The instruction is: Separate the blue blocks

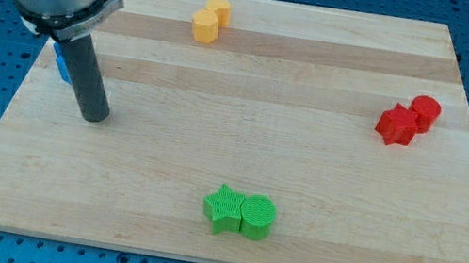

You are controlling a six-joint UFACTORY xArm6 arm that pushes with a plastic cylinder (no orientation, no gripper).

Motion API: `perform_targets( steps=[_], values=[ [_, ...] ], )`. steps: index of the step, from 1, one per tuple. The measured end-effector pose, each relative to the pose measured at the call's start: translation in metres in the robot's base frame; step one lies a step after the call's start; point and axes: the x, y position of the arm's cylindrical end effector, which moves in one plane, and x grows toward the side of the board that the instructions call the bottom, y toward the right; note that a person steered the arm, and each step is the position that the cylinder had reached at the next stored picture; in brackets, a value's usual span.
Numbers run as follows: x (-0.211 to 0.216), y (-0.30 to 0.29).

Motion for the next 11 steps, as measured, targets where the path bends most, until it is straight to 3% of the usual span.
perform_targets(
  steps=[4,5,6,7,11],
  values=[
    [0.009,-0.101],
    [-0.02,-0.101],
    [-0.076,-0.101],
    [-0.083,-0.101],
    [-0.093,-0.003]
  ],
)
